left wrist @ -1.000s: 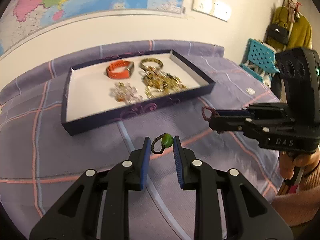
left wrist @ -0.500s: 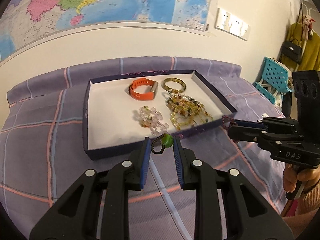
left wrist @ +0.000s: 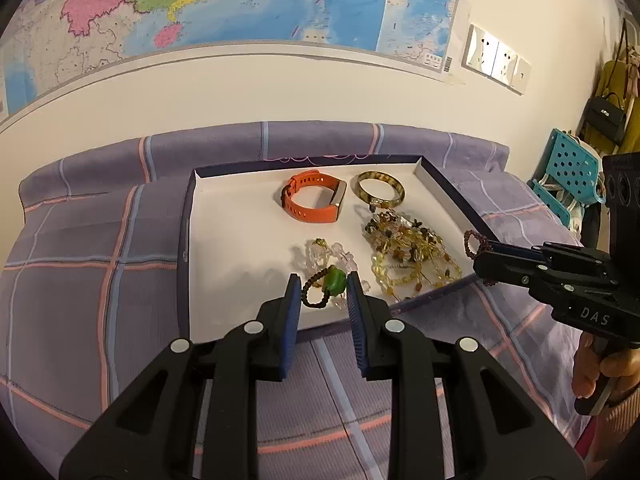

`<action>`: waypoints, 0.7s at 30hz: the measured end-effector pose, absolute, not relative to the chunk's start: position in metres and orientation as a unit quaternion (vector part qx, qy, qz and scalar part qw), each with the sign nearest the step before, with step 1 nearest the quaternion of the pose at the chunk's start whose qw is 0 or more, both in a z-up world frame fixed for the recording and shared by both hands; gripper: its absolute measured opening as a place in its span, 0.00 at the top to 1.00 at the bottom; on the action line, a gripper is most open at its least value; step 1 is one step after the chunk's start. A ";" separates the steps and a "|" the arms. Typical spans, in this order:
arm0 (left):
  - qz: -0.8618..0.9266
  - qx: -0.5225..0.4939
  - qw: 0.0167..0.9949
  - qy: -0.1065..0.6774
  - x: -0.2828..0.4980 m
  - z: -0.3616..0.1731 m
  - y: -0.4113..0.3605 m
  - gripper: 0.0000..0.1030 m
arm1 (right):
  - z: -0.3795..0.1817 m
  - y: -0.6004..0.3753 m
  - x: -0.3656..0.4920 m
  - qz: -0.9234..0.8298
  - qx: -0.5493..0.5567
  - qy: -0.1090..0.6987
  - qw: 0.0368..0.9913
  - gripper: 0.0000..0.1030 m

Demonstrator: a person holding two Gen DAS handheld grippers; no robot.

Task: Organize jewelry
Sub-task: 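Carry the green ring over the tray with the left tool while the right tool carries the maroon bracelet there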

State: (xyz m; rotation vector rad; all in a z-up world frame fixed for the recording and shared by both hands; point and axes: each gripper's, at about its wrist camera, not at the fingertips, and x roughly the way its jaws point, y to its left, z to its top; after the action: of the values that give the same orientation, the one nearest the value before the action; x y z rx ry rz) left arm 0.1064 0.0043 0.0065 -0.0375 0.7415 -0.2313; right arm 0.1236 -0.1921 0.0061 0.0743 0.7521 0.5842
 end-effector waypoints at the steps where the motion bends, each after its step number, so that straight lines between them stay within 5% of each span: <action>1: -0.111 -0.018 0.925 0.362 0.108 0.006 0.004 0.77 | 0.005 -0.192 0.125 0.281 0.036 0.363 0.888 0.87; 21: -0.098 -0.020 0.922 0.374 0.131 -0.003 0.006 0.77 | -0.008 -0.192 0.149 0.267 0.042 0.380 0.885 0.87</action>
State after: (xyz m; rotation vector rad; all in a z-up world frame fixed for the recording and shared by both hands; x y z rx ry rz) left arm 0.1307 0.0056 -0.0028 -0.0408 0.7676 -0.2014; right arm 0.1491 -0.1924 -0.0082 0.0873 0.7910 0.5554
